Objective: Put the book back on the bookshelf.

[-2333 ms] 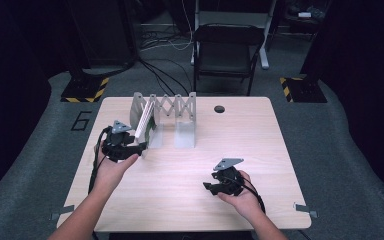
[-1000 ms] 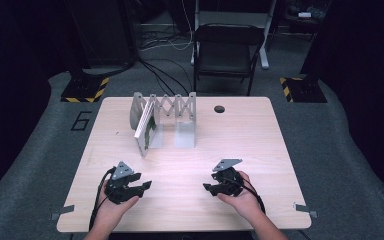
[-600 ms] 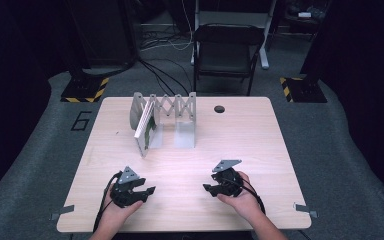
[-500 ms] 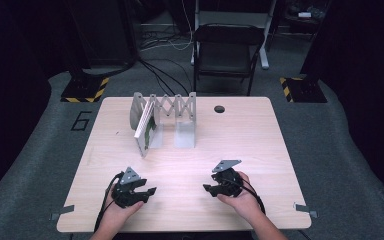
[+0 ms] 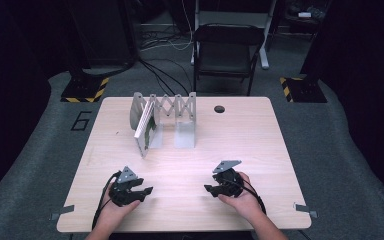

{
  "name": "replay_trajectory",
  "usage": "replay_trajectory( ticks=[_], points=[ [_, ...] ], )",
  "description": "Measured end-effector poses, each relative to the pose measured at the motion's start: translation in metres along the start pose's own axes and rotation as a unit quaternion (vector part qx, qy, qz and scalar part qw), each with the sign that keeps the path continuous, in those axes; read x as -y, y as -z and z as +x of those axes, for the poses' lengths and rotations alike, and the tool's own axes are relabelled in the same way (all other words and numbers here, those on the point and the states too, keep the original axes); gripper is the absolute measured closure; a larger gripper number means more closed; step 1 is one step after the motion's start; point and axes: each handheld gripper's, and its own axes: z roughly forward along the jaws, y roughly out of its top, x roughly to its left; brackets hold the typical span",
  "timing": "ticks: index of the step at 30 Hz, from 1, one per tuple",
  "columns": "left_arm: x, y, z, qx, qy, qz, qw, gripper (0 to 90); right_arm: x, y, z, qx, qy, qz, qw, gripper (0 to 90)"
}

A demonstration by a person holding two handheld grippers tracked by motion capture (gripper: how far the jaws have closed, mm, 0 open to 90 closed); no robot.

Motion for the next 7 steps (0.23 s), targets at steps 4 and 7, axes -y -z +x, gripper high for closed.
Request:
replay_trajectory(
  ticks=[4, 7],
  points=[
    [0.0004, 0.0035, 0.0034, -0.004, 0.015, -0.010, 0.9998, 45.5, 0.0014, 0.0007, -0.0016, 0.001, 0.001, -0.005, 1.0000, 47.2],
    [-0.0007, 0.0050, 0.0036, -0.004, 0.015, -0.012, 0.9998, 44.6, 0.0030, 0.0015, -0.0026, 0.001, -0.007, 0.001, 1.0000, 47.2]
  ],
)
